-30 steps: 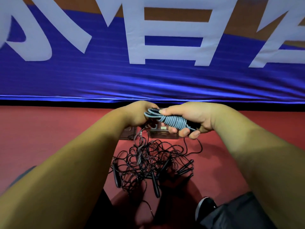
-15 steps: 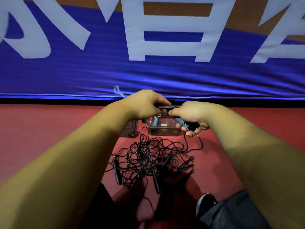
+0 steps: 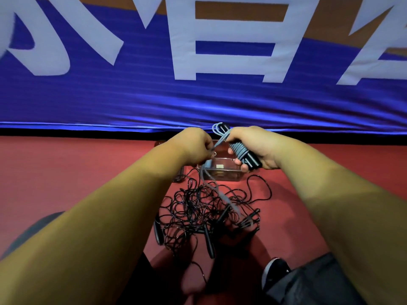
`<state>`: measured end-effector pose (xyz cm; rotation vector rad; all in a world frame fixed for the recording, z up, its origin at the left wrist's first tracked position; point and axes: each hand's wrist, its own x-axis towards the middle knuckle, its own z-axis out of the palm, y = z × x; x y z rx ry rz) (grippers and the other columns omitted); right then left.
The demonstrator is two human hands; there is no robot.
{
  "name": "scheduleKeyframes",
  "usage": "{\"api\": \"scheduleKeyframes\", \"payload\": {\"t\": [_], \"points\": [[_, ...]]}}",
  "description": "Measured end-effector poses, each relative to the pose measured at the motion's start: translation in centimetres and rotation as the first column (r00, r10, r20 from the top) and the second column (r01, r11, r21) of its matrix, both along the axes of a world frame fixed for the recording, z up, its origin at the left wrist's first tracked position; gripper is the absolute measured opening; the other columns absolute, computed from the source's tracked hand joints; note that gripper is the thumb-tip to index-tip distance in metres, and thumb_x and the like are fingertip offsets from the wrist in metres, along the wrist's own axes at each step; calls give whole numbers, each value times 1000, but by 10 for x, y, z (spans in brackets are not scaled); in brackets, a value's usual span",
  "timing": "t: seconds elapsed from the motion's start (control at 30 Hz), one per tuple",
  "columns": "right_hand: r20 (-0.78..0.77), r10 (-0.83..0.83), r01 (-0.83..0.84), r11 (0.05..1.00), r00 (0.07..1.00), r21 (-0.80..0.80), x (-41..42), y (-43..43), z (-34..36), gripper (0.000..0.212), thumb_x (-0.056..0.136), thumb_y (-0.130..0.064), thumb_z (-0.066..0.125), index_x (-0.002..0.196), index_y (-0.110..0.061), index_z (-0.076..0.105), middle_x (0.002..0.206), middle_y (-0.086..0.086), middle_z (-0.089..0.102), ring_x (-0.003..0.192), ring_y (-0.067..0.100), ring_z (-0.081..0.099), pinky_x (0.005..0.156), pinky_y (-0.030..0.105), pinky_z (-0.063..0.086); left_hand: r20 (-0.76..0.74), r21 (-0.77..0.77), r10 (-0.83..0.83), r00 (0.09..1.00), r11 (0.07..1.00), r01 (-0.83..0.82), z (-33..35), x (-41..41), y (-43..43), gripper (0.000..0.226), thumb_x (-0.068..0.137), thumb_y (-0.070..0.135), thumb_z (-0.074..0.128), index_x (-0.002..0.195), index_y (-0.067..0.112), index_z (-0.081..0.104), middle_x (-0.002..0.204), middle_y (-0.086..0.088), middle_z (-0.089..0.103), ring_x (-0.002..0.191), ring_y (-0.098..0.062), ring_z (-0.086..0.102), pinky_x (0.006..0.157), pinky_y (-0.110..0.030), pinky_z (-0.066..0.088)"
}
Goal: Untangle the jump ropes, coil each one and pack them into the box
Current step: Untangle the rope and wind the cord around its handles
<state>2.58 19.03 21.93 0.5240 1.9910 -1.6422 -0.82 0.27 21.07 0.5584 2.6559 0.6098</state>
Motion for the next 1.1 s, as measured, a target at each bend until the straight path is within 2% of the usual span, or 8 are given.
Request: {"api": "scheduleKeyframes", "payload": {"t": [0.1, 0.27, 0.5, 0.63, 0.77, 0.9, 1.03, 1.1], "points": [[-23, -16, 16, 999, 1000, -35, -1, 2, 3, 40, 98, -57, 61, 108, -18, 61, 79, 5, 59, 51, 19, 51, 52, 24, 39, 16, 55, 89, 996, 994, -89, -2, -2, 0, 17, 101, 22, 62, 94, 12, 75, 76, -8, 74, 68, -24, 73, 73, -33, 60], [-85, -71, 71, 997, 994, 3, -2, 9, 4, 44, 106, -59, 54, 112, -16, 61, 84, 7, 58, 48, 18, 50, 46, 25, 39, 438, 476, 70, 896, 828, -298, 0, -7, -11, 22, 103, 25, 66, 91, 7, 69, 65, -7, 59, 58, -18, 63, 68, -37, 61], [-32, -87, 86, 995, 996, -55, -3, 7, 10, 37, 104, -52, 50, 106, -17, 58, 76, 4, 55, 47, 18, 47, 47, 23, 34, 448, 770, -182, 875, 577, -274, 19, 1, -16, 21, 95, 31, 65, 88, 12, 72, 99, -13, 74, 92, -21, 69, 88, -32, 57], [10, -96, 96, 976, 995, -197, -6, 7, 17, 36, 102, -54, 47, 103, -19, 55, 73, 2, 53, 50, 16, 41, 45, 20, 31, 523, 824, -286, 803, 412, -389, 27, 11, -2, 37, 110, 43, 38, 88, 16, 52, 65, -2, 59, 62, -19, 62, 79, -37, 59], [40, -144, 150, 940, 989, -306, -8, 13, 19, 34, 103, -56, 45, 113, -25, 57, 69, 1, 51, 49, 15, 39, 43, 18, 29, 515, 816, -277, 812, 450, -364, 18, 6, -1, 38, 112, 45, 34, 104, 17, 58, 65, 2, 30, 57, -14, 26, 61, -32, 34], [56, -174, 183, 934, 983, -308, -8, 25, 18, 41, 103, -65, 48, 111, -25, 52, 69, 0, 51, 50, 14, 39, 44, 18, 27, 484, 696, -174, 857, 670, -257, 6, 0, -11, 32, 112, 23, 43, 130, 17, 69, 77, 1, 44, 64, -11, 37, 59, -24, 33], [26, -118, 121, 965, 993, -233, -4, 25, 15, 51, 93, -77, 58, 99, -27, 54, 72, -2, 53, 51, 13, 40, 44, 18, 27, 467, 571, -18, 884, 769, -286, -1, -5, -17, 25, 107, 12, 56, 117, 17, 78, 93, -11, 68, 76, -14, 60, 68, -23, 51], [20, -70, 73, 976, 997, -203, -2, 23, 14, 47, 95, -72, 61, 101, -27, 54, 72, -2, 54, 50, 13, 39, 42, 18, 28, 388, 484, 72, 919, 833, -270, -2, -6, -18, 17, 101, 12, 66, 108, 16, 81, 80, -5, 70, 62, -8, 57, 63, -24, 49]]}}
